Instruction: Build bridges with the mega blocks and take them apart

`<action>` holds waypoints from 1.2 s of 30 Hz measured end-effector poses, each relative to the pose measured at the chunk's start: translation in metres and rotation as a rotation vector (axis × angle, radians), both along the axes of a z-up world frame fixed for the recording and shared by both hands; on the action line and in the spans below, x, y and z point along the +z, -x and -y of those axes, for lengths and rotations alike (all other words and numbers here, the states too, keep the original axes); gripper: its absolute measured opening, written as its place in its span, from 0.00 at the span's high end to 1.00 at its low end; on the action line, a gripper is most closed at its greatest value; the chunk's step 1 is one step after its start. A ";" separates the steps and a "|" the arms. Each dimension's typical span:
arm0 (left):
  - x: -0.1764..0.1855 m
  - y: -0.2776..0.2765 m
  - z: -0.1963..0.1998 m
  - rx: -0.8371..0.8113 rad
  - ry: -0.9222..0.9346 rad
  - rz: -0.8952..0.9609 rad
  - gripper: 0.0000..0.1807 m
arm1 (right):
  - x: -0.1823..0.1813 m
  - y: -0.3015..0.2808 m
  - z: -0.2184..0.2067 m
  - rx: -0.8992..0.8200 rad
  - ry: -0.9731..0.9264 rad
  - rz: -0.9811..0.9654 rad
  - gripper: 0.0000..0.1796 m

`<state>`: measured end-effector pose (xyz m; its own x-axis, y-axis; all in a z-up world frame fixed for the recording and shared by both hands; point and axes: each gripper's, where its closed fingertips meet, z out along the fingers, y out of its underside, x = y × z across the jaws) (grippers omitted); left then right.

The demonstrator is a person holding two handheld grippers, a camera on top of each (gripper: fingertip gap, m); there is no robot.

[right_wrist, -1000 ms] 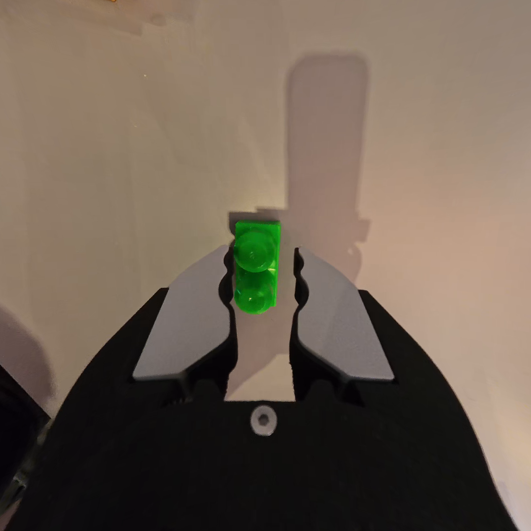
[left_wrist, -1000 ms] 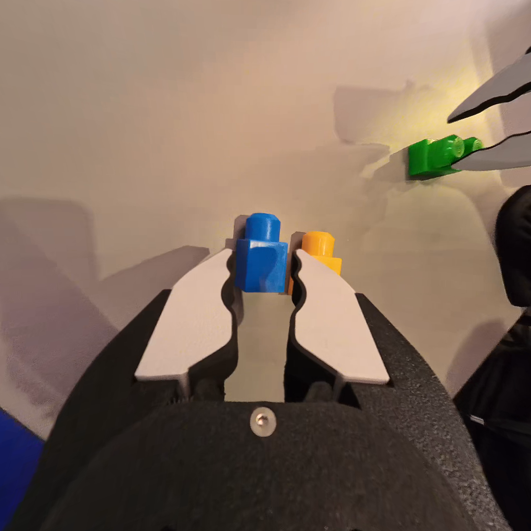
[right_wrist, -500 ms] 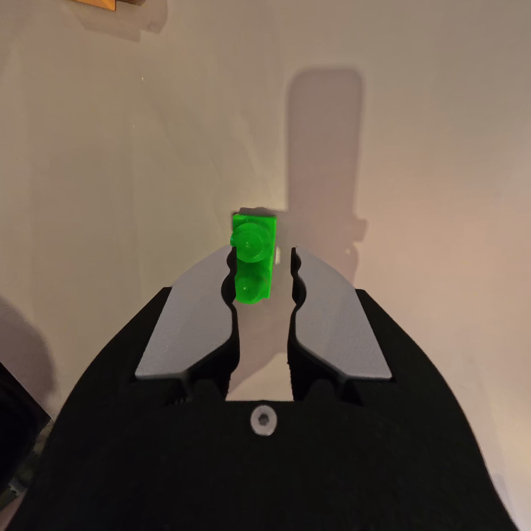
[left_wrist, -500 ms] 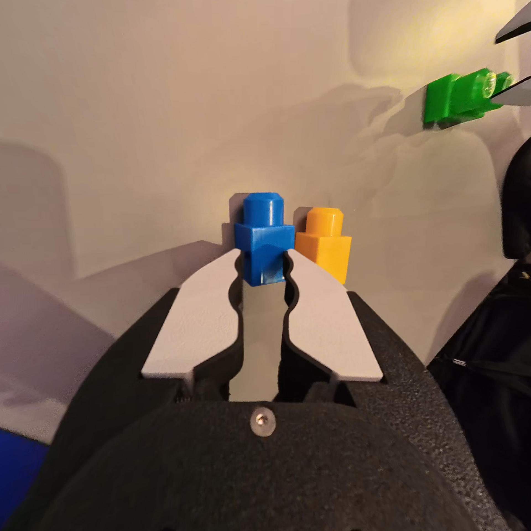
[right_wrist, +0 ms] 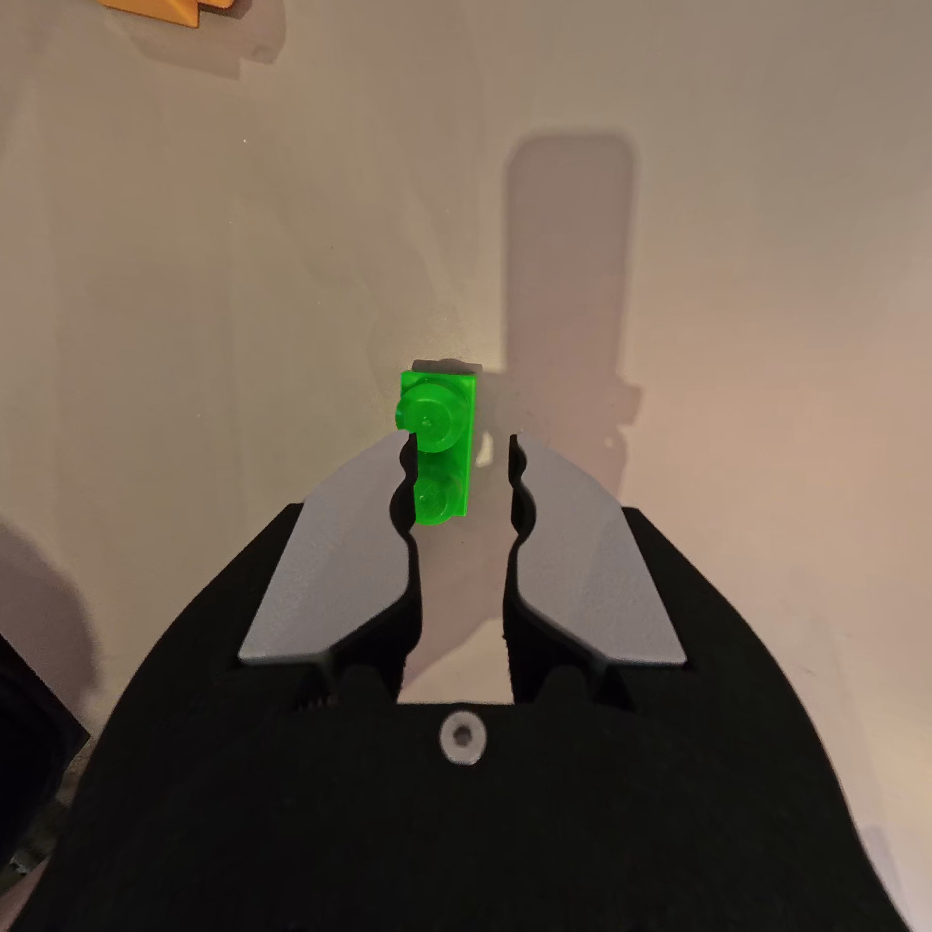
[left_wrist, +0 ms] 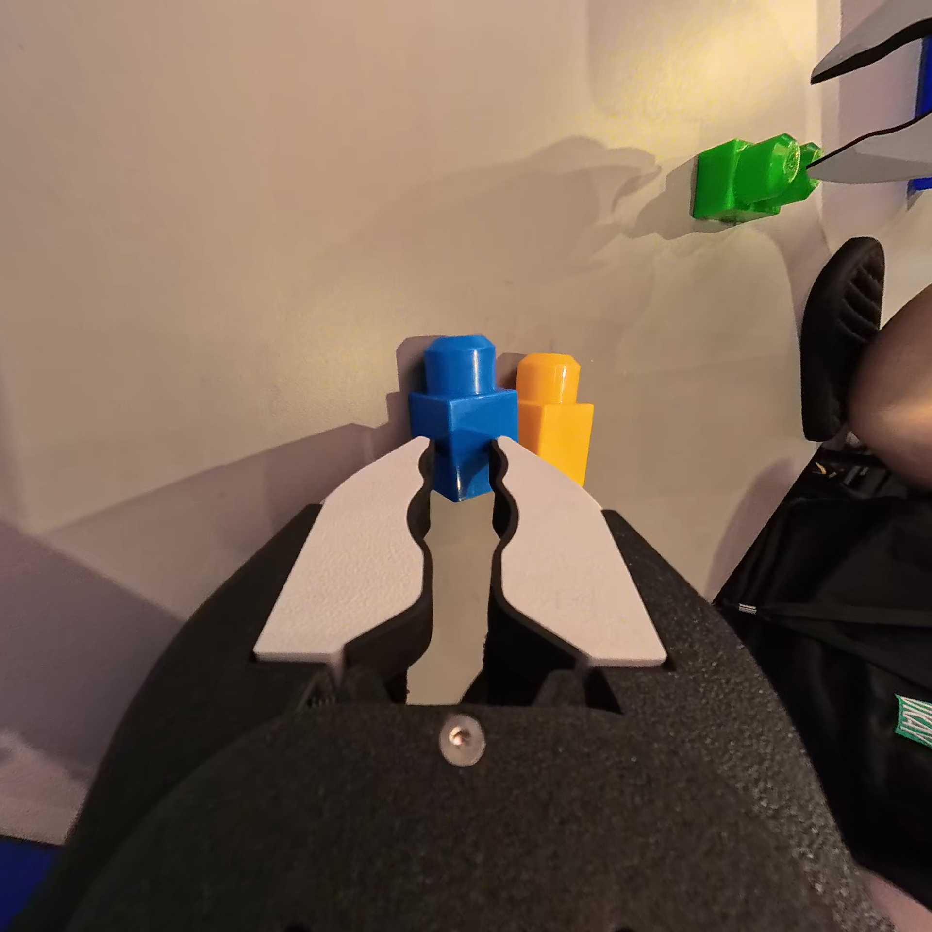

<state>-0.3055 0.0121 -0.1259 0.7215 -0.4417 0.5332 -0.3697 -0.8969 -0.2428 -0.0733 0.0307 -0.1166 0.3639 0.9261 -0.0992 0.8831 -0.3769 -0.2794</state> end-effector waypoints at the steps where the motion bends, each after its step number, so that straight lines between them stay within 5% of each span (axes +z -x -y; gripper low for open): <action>1: 0.000 0.000 0.000 -0.007 -0.002 -0.001 0.89 | 0.000 0.000 0.000 -0.001 0.001 0.000 0.81; 36: 0.000 -0.007 0.012 -0.069 -0.016 0.002 0.89 | -0.005 -0.002 0.003 0.004 0.028 0.010 0.82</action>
